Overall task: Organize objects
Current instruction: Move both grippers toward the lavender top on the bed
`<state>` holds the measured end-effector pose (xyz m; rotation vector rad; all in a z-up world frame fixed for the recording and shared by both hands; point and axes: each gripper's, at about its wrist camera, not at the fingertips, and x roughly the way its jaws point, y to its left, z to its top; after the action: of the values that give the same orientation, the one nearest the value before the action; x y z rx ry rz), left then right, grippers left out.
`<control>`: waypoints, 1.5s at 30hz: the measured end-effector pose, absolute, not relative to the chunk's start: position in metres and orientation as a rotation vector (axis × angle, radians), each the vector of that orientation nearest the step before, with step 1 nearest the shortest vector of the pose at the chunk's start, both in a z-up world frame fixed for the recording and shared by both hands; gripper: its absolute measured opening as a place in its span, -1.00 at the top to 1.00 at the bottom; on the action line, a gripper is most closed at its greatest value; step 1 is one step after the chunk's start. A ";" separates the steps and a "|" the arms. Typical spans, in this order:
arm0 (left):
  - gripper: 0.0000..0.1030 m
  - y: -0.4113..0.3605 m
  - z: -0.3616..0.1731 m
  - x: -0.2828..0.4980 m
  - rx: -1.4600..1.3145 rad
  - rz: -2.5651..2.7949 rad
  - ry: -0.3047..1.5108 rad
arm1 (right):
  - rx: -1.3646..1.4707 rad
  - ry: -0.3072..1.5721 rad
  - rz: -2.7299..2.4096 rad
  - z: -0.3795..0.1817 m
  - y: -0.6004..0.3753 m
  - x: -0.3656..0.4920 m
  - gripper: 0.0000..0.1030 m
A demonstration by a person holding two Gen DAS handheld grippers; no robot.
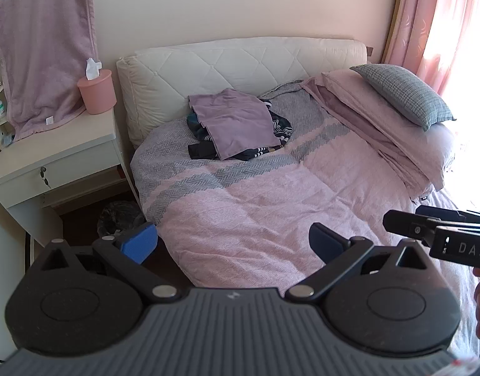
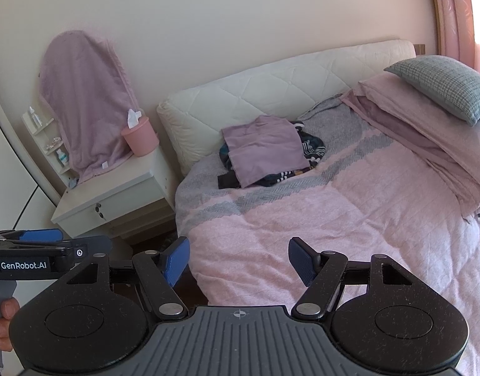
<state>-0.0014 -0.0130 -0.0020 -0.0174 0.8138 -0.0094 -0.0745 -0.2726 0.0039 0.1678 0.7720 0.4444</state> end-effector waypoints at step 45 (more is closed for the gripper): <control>-0.98 0.045 -0.062 0.172 0.000 -0.111 0.976 | 0.219 0.883 0.334 -0.045 -0.219 0.067 -0.30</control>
<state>0.1722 0.0449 -0.0616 0.0002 0.9759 -0.1107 0.0668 -0.2188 -0.0455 0.2186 0.8830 0.3336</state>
